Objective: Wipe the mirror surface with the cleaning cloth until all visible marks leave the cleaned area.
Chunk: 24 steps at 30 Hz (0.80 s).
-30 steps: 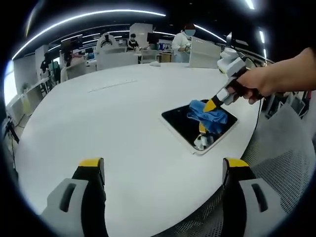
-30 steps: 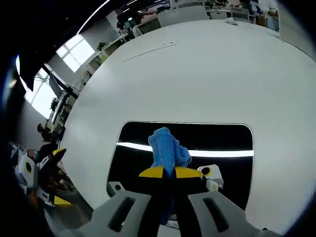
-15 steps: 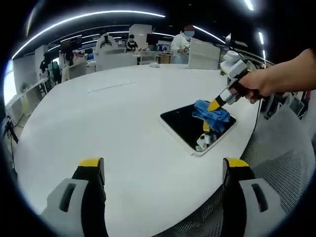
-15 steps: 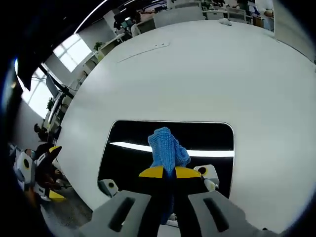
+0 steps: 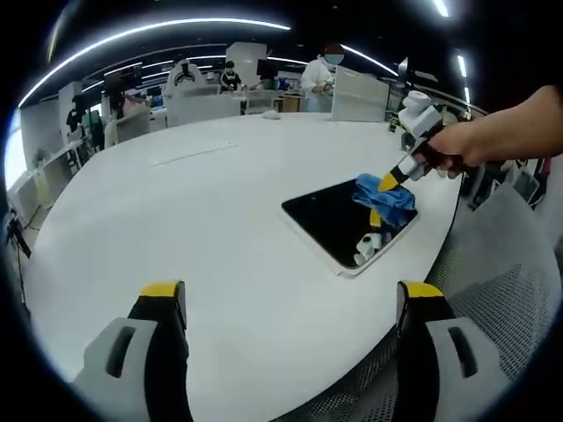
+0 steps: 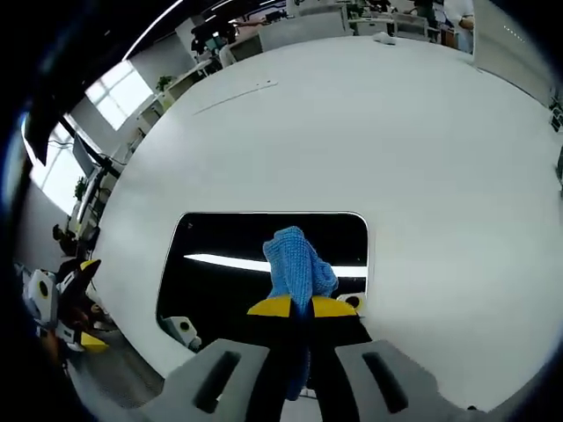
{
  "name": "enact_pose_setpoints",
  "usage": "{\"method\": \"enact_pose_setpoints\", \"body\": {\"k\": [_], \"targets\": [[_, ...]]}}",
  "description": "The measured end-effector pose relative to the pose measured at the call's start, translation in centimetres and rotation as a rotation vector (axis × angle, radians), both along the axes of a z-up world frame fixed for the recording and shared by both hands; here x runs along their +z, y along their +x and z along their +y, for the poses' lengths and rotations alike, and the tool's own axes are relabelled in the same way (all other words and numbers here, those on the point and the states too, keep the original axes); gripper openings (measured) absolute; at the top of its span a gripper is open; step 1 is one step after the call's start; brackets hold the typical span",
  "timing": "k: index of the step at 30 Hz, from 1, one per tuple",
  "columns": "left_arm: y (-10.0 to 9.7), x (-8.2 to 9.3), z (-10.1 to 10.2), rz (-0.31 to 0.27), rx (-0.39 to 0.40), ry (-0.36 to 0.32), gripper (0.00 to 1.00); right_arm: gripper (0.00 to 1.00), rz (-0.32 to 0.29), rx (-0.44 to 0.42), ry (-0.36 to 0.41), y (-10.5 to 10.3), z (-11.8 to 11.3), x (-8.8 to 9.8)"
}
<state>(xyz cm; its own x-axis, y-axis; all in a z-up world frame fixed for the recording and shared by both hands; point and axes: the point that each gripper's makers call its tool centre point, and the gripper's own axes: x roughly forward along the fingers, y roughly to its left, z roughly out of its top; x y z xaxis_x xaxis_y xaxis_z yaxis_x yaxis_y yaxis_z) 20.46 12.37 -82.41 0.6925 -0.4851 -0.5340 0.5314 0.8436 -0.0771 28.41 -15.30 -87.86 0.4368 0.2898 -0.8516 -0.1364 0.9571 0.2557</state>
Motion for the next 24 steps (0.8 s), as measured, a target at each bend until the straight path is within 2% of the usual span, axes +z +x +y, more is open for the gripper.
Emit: {"method": "enact_pose_setpoints", "body": {"k": [8,11,13,18,24], "targets": [[-0.1,-0.1,0.2,0.004,-0.002,0.010,0.99,0.00,-0.001,0.009,-0.026,-0.4,-0.7,0.3],[0.3,0.3,1.1,-0.019,0.036,0.011,0.99,0.00,0.000,0.007,-0.029,-0.7,-0.8,0.6],[0.7,0.9,1.6,-0.056,0.057,0.015,0.99,0.00,0.001,0.007,-0.029,-0.6,-0.9,0.6],[0.4,0.3,1.5,-0.024,0.050,0.007,0.99,0.00,0.005,0.009,-0.059,-0.3,-1.9,0.4],[0.3,0.4,1.3,-0.025,0.043,0.006,0.99,0.00,0.005,-0.019,-0.063,-0.6,-3.0,0.6]]}}
